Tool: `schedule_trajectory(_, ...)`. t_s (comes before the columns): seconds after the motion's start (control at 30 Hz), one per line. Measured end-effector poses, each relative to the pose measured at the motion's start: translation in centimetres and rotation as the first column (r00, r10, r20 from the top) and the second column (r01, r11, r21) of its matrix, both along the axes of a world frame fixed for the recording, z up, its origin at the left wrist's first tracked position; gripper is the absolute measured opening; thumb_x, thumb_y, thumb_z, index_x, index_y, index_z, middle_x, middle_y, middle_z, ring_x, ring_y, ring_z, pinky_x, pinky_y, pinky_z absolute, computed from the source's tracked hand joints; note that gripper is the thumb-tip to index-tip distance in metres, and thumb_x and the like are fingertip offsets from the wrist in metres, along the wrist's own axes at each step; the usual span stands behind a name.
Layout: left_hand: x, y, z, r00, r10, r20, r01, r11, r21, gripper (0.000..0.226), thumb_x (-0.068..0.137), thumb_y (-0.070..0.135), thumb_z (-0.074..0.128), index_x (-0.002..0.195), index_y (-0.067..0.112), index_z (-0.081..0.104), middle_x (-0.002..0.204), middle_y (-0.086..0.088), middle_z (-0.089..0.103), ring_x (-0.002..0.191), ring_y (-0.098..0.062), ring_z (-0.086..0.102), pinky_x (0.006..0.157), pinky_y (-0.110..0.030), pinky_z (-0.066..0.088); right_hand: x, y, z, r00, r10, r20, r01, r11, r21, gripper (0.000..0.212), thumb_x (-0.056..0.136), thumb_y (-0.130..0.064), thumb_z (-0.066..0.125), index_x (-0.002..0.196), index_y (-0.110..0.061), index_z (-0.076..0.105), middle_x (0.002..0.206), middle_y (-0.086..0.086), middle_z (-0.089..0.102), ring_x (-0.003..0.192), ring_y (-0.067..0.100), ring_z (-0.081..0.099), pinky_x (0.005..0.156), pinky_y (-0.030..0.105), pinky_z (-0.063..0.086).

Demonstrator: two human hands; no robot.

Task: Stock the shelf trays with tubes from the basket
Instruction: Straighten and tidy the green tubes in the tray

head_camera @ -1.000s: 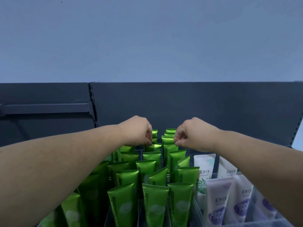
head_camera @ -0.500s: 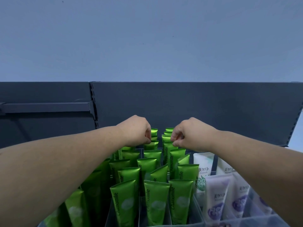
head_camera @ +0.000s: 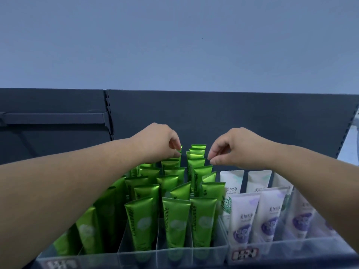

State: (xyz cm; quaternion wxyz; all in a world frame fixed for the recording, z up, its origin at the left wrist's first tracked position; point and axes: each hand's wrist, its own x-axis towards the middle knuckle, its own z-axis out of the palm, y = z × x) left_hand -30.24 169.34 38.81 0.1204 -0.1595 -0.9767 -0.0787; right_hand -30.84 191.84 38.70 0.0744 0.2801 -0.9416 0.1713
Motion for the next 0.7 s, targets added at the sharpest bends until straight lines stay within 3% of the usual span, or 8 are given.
schedule_trajectory(0.1,2.0,0.9,0.7,0.999,-0.034,0.006,0.033,0.997,0.065,0.016,0.082,0.045,0.069,0.089,0.030,0.071,0.073,0.020,0.060,0.077,0.003,0.059,0.068,-0.014,0.044,1.2,0.6,-0.1,0.998,0.041,0.055,-0.040,0.999,-0.012,0.006,0.081,-0.030,0.076,0.087,-0.030,0.076,0.075,-0.016,0.072,0.073,-0.008,0.064,0.070,0.010,0.049)
schedule_trajectory(0.2,4.4,2.0,1.2,0.989,-0.091,0.120,0.073,0.986,0.147,0.028,0.071,0.058,0.069,0.077,0.031,0.072,0.062,0.021,0.063,0.059,0.009,0.055,0.056,-0.013,0.038,1.9,0.9,-0.4,0.997,0.067,0.027,-0.067,0.998,0.012,0.006,0.082,-0.031,0.074,0.088,-0.032,0.076,0.070,-0.020,0.069,0.070,-0.011,0.060,0.063,0.005,0.044)
schedule_trajectory(0.27,5.8,2.9,1.2,0.963,-0.147,0.225,0.126,0.986,0.108,0.031,0.067,0.060,0.071,0.078,0.031,0.073,0.061,0.023,0.063,0.056,0.009,0.054,0.056,-0.011,0.038,2.2,1.0,-0.5,0.997,0.081,0.004,-0.081,0.996,0.038,0.003,0.083,-0.033,0.073,0.085,-0.033,0.075,0.060,-0.025,0.063,0.063,-0.012,0.056,0.058,0.006,0.040)
schedule_trajectory(0.33,6.7,3.9,0.8,0.948,-0.158,0.278,0.164,0.986,0.002,0.033,0.065,0.060,0.073,0.083,0.033,0.074,0.071,0.022,0.067,0.065,0.008,0.058,0.060,-0.013,0.040,2.4,1.1,-0.6,0.995,0.095,0.007,-0.096,0.994,0.057,0.003,0.083,-0.034,0.073,0.082,-0.033,0.075,0.053,-0.031,0.057,0.058,-0.012,0.053,0.055,0.006,0.038)
schedule_trajectory(0.47,7.0,5.3,-0.6,0.963,-0.117,0.241,0.155,0.977,-0.145,0.026,0.073,0.052,0.074,0.088,0.031,0.072,0.074,0.019,0.065,0.070,0.005,0.057,0.059,-0.011,0.039,2.8,1.2,-1.0,0.993,0.119,0.006,-0.119,0.990,0.082,0.008,0.083,-0.037,0.072,0.083,-0.030,0.076,0.052,-0.035,0.055,0.058,-0.015,0.053,0.054,0.004,0.037)
schedule_trajectory(0.7,7.5,6.5,-1.2,0.989,-0.086,0.122,0.097,0.992,-0.085,0.020,0.081,0.048,0.068,0.081,0.028,0.072,0.066,0.017,0.058,0.071,-0.001,0.056,0.064,-0.020,0.045,3.3,2.3,-1.5,0.991,0.126,-0.051,-0.124,0.991,0.047,0.014,0.085,-0.039,0.069,0.084,-0.027,0.076,0.051,-0.035,0.054,0.058,-0.016,0.052,0.054,0.003,0.037)
